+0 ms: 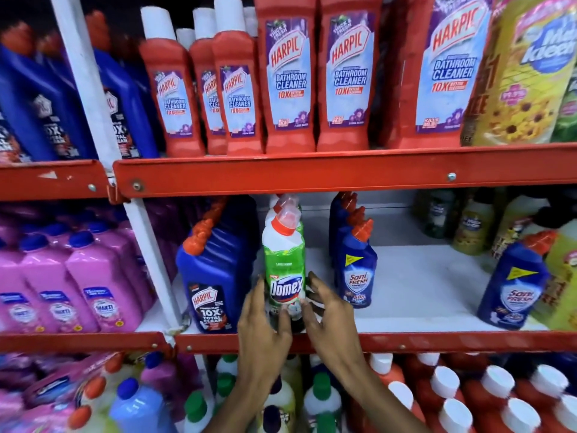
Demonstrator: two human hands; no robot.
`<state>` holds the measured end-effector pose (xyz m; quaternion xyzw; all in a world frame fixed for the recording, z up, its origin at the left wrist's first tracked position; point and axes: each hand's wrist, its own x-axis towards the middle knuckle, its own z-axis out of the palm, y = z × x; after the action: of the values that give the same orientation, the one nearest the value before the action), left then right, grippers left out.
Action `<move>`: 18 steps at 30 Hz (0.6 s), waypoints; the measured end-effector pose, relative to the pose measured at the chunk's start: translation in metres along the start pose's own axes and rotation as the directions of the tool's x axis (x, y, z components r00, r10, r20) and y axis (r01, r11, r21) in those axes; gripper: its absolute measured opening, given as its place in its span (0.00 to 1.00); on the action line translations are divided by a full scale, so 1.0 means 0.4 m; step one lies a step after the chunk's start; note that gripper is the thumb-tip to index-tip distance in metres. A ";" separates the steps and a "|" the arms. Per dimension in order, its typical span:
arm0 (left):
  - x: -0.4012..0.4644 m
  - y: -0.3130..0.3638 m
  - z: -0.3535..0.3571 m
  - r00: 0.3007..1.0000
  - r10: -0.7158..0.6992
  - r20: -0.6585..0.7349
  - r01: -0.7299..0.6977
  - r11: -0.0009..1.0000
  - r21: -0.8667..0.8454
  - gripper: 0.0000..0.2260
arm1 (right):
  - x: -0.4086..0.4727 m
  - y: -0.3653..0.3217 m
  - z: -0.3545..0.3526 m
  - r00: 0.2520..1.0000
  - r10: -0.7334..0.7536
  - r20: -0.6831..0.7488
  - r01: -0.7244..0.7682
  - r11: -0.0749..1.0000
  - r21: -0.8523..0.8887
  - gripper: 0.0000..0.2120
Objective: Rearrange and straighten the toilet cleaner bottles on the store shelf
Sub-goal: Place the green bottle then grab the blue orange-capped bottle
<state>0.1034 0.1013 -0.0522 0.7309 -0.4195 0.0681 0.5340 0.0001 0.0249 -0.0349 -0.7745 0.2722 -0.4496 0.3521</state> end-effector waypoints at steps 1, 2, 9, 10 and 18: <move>-0.006 0.013 -0.001 0.999 0.009 -0.051 -0.009 1.000 -0.006 0.28 | -0.008 0.008 -0.014 1.000 0.001 -0.009 -0.001 1.000 -0.018 0.22; -0.014 0.028 0.000 0.991 0.060 -0.116 -0.061 0.998 -0.009 0.26 | -0.021 0.017 -0.034 1.000 0.000 -0.030 -0.002 0.999 -0.054 0.23; -0.048 0.139 0.134 0.822 0.557 -0.120 -0.534 0.827 0.176 0.22 | -0.087 0.115 -0.273 0.952 -0.241 -0.189 0.114 0.852 -0.511 0.24; -0.052 0.156 0.162 0.811 0.581 -0.068 -0.564 0.807 0.176 0.22 | -0.091 0.129 -0.305 0.942 -0.259 -0.212 0.101 0.822 -0.560 0.23; -0.106 0.319 0.393 0.839 0.493 0.231 -0.461 0.869 -0.183 0.22 | -0.123 0.259 -0.552 0.846 -0.088 -0.526 -0.175 0.886 -0.430 0.16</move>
<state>-0.0660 -0.0173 -0.0494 0.5721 -0.6605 0.0732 0.4807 -0.2287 -0.0678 -0.0648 -0.6741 0.4755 -0.5597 0.0790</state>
